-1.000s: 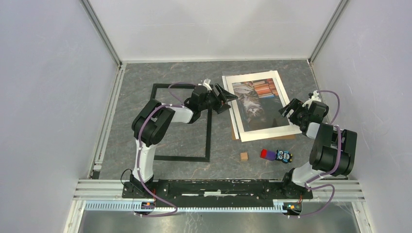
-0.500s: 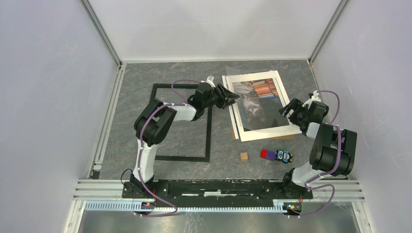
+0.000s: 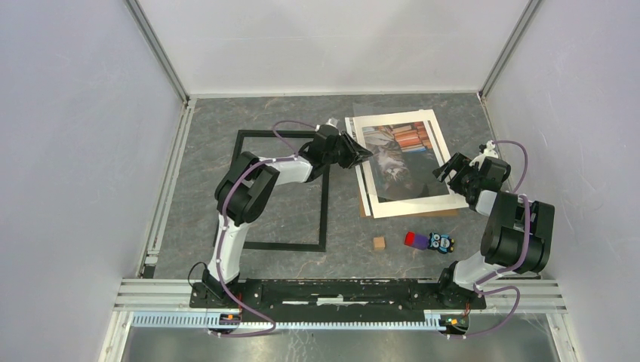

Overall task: Put the photo into the frame
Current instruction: Pick up the photo frame item from the photo frame.

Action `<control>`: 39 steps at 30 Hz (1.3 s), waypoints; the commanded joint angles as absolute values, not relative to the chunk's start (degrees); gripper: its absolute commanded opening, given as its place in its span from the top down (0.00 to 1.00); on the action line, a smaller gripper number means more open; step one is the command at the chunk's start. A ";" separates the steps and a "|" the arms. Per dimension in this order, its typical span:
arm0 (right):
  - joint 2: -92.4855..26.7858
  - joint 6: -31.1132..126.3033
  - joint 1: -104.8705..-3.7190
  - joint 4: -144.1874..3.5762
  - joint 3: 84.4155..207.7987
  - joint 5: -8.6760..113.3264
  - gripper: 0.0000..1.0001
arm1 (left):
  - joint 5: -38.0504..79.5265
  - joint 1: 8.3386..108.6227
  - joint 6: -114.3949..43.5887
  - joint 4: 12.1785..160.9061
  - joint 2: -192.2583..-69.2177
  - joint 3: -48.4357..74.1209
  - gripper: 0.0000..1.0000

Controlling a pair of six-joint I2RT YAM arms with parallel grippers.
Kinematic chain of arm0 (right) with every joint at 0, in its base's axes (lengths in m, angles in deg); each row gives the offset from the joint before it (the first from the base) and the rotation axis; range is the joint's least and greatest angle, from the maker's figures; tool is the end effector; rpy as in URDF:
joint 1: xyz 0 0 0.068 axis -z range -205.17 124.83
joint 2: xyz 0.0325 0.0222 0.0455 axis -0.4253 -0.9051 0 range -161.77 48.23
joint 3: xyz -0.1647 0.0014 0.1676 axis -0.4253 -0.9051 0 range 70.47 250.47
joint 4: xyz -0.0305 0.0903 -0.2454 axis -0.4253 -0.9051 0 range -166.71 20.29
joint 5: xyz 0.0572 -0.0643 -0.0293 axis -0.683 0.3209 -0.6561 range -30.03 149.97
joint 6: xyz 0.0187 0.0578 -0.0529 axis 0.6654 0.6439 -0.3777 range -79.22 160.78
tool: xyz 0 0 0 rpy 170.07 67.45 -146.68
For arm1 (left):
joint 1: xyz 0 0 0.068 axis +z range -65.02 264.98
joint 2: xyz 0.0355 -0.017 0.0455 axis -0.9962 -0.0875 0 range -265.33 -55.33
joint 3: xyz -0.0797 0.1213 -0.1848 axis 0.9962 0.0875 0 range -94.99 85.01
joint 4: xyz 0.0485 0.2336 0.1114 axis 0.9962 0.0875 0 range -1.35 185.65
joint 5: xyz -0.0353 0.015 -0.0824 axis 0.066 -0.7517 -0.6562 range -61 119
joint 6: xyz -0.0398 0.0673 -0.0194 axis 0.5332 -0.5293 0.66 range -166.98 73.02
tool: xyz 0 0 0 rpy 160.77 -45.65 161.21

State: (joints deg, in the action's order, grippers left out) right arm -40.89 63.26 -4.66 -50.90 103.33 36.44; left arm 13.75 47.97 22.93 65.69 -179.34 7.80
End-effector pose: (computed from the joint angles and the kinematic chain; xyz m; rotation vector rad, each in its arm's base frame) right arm 0.3029 -0.0836 0.0822 0.5930 2.1204 0.4746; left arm 0.3784 -0.3082 0.1037 -0.4554 2.2445 -1.3759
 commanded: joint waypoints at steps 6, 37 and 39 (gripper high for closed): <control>-40.27 59.83 -5.12 -54.60 104.60 35.88 0.11 | 16.16 47.81 10.24 82.15 -177.67 -0.87 0.87; -33.05 62.43 -27.64 -58.03 109.16 31.57 0.09 | 7.62 74.17 -31.07 130.18 -150.16 13.04 0.98; -32.22 63.71 -30.15 -55.97 106.87 31.47 0.08 | 7.34 75.72 -31.87 130.15 -150.49 14.50 0.98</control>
State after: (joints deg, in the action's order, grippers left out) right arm -35.10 59.54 -26.32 -61.18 109.78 33.95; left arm 7.55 72.79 -25.79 128.94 -150.86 12.61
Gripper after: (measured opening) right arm 0.910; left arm 0.033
